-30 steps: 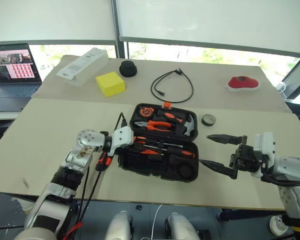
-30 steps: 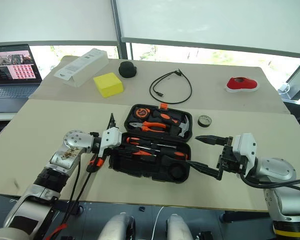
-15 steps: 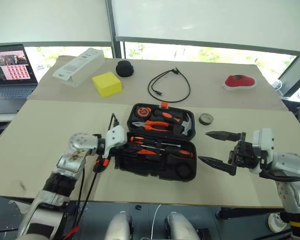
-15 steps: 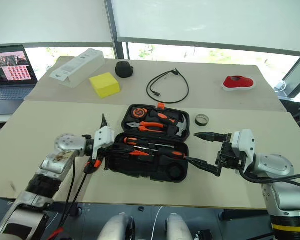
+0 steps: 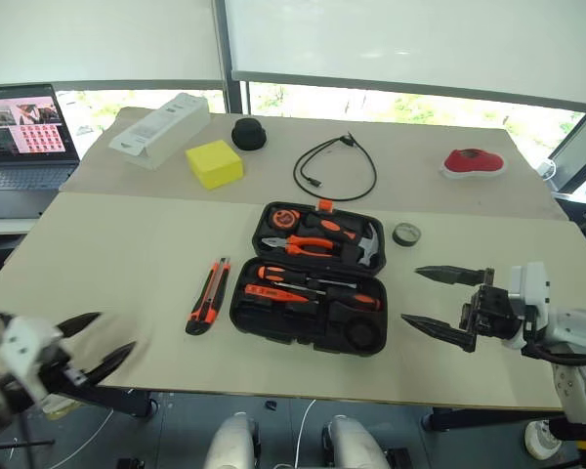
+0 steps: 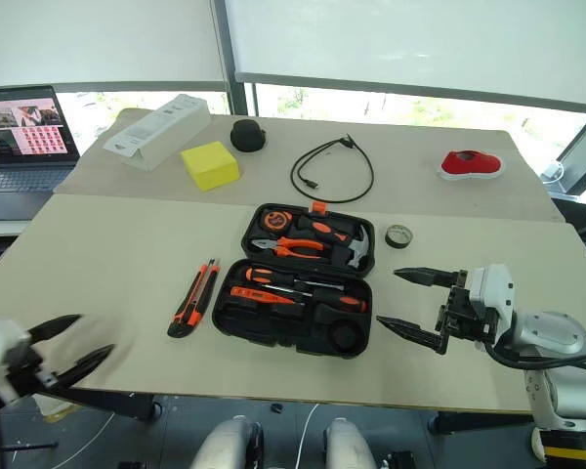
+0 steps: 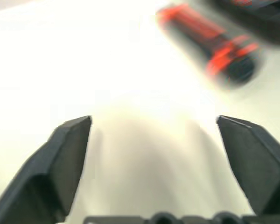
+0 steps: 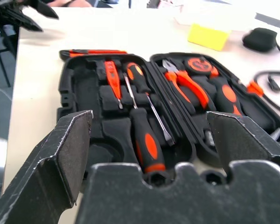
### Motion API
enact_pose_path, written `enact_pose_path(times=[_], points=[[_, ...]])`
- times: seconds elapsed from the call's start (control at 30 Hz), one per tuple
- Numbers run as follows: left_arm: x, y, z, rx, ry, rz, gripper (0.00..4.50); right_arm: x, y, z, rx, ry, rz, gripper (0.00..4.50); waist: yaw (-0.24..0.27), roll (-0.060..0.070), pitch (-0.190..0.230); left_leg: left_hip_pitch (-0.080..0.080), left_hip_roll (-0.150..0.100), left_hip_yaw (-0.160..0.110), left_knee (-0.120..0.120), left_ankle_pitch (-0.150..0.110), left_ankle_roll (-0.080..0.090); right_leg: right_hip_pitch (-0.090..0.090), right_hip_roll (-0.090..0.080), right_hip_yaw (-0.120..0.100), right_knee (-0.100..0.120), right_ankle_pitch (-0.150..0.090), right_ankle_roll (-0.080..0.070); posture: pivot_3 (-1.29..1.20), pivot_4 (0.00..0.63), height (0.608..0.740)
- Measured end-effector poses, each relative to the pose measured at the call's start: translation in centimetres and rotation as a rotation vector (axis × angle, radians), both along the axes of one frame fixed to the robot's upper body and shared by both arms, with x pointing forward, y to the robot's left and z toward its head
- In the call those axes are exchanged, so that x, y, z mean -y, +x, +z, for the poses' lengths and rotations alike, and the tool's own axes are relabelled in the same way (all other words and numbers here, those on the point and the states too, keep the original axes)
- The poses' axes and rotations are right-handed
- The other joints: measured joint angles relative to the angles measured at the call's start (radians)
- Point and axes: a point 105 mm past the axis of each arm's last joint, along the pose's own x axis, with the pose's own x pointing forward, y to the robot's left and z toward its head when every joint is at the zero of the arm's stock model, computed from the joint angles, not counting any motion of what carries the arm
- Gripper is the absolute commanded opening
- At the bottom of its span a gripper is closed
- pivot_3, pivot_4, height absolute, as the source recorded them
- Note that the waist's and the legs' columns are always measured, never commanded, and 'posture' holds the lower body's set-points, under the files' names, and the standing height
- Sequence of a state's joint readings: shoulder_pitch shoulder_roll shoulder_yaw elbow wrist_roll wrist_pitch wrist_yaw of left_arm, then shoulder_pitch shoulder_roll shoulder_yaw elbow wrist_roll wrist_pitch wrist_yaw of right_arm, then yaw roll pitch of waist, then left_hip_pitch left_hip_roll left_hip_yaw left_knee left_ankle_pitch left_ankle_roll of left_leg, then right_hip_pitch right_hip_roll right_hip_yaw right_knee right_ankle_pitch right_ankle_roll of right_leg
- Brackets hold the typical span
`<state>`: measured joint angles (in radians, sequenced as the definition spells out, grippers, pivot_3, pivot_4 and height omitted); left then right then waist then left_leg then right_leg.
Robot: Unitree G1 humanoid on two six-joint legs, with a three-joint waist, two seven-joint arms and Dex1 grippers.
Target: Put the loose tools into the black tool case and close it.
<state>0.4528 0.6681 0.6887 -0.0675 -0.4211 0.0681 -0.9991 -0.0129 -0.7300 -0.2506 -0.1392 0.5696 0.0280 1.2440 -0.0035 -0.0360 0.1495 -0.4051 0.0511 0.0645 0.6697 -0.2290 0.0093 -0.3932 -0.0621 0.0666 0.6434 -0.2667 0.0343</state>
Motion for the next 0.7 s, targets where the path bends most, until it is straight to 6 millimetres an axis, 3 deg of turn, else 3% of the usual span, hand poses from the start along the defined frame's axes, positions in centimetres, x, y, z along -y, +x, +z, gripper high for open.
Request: enact_pose_path(times=[0.1,0.2,0.43,0.57,0.7], points=[[-0.3,-1.0,-0.5,-0.043,-0.003,0.047,4.46,-0.3,-0.2,-0.2,-0.004,0.0,0.026,4.5,0.004,0.0,0.0,0.0,0.0,0.0,0.0,0.0,0.0,0.0,0.0,0.0,0.0,-0.001,-0.001,0.0,0.15,0.74],[1.5,-0.8,-0.1,-0.081,-0.044,0.03,4.46,-1.0,-0.2,-0.4,-0.012,0.0,0.059,4.5,0.004,-0.002,0.0,-0.001,0.0,0.0,0.0,-0.001,-0.001,0.0,0.0,0.0,0.0,-0.001,-0.002,0.0,0.15,0.74],[8.8,4.7,4.0,-0.089,-0.184,-0.037,4.46,-3.6,0.2,1.7,0.089,0.025,0.156,4.5,0.002,-0.002,0.0,-0.001,0.0,-0.001,0.0,0.0,0.0,-0.001,0.002,0.0,0.003,0.002,0.003,0.0,0.15,0.74],[11.4,6.9,3.3,-0.15,-0.193,0.003,4.46,-4.4,0.2,2.5,0.124,0.038,0.183,4.5,-0.007,-0.001,0.001,-0.001,-0.002,-0.002,-0.001,0.0,-0.001,-0.001,0.003,0.001,0.003,0.002,0.003,0.0,0.15,0.74],[13.5,7.8,0.6,-0.247,-0.154,0.053,4.46,-5.0,0.1,2.8,0.14,0.039,0.204,4.5,-0.013,-0.002,0.001,-0.001,-0.002,-0.002,-0.002,-0.001,-0.001,-0.001,0.004,0.001,0.003,0.002,0.003,0.0,0.15,0.74]])
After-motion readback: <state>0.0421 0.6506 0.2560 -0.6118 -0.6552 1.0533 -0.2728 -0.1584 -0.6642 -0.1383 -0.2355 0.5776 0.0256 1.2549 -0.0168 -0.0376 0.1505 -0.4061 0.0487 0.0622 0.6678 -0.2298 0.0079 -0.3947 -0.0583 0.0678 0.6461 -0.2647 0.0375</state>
